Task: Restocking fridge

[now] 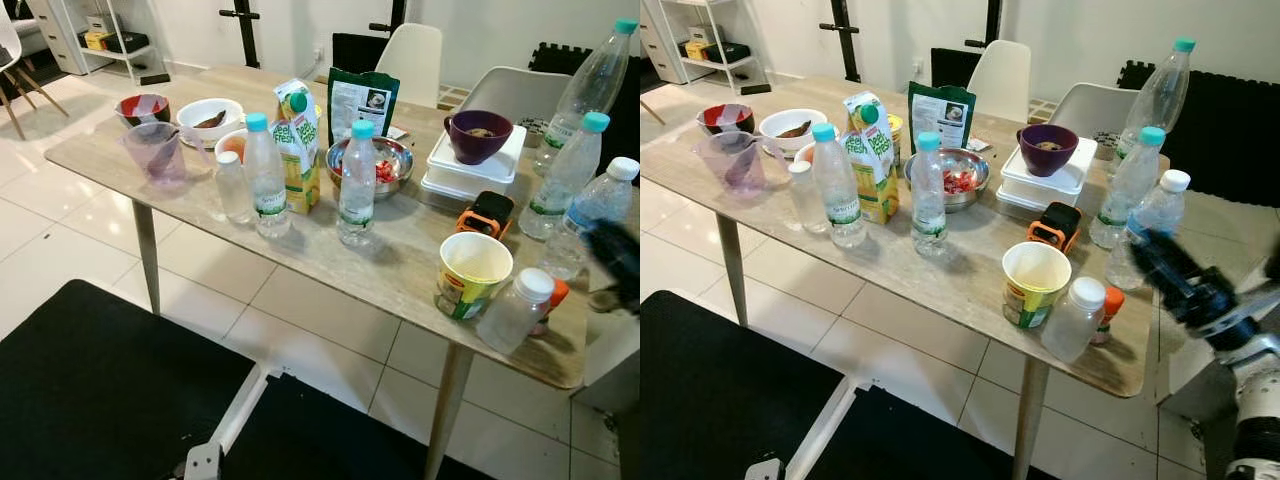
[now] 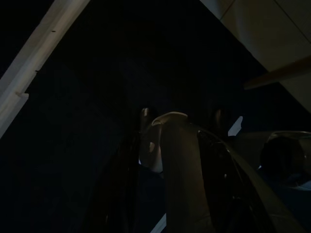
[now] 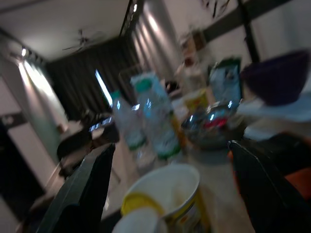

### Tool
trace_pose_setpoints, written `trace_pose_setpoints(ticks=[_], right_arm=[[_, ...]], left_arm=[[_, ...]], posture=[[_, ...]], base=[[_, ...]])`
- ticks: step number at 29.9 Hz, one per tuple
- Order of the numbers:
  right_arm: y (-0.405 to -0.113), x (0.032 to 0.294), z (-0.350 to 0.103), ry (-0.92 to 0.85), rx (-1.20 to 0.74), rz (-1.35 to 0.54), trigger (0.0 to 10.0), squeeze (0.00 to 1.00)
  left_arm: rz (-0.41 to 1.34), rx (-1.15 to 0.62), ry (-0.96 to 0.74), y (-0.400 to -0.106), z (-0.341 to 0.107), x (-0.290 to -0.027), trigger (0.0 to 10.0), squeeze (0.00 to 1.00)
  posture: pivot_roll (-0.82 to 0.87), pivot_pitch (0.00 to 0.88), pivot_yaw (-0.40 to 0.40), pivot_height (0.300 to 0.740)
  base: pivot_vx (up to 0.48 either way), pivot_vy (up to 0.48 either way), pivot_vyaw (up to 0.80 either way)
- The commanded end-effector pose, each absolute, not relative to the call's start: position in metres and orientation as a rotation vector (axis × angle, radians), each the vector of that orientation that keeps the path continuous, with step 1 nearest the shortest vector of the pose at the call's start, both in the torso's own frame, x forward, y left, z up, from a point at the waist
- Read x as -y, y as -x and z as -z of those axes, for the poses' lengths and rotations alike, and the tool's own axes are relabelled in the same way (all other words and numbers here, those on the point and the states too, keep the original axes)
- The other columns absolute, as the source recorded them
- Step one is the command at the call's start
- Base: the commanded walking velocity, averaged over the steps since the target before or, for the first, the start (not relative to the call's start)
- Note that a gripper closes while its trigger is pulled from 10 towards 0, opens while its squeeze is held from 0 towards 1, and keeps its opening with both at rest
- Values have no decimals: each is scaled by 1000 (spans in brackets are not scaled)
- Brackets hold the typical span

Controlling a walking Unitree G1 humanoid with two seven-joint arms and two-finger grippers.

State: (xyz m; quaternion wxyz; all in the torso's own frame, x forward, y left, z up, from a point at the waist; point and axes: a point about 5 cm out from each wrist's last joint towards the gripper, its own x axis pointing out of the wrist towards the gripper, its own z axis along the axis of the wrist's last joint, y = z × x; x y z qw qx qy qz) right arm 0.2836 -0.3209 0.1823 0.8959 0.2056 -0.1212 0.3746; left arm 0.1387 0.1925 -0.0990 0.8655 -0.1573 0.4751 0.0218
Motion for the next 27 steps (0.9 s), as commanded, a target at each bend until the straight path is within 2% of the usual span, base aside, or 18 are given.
trace_pose_setpoints(ticks=[1,5,13,20,21,27], right_arm=[[-286,311,-178,-407,202,-806,10000,0],[-290,297,-179,-384,182,-842,10000,0],[-287,288,-181,-318,139,-884,10000,0],[-283,290,-186,-218,85,-882,10000,0],[-281,293,-189,-161,48,-872,10000,0],[-279,292,-191,-115,22,-867,10000,0]], left_arm=[[-37,-1023,338,-132,102,-189,10000,0],[-35,-1020,340,-133,102,-189,10000,0],[-39,-1023,341,-132,102,-190,10000,0],[-36,-1024,343,-131,102,-189,10000,0],[-35,-1024,343,-131,102,-189,10000,0],[-30,-1024,343,-131,102,-188,10000,0]], posture=[[-16,67,9,740],[-15,66,11,740],[-12,65,9,740],[-12,68,8,740],[-12,68,8,740],[-18,73,7,740]], base=[[0,0,0],[0,0,0],[0,0,0],[0,0,0],[0,0,0],[0,0,0]])
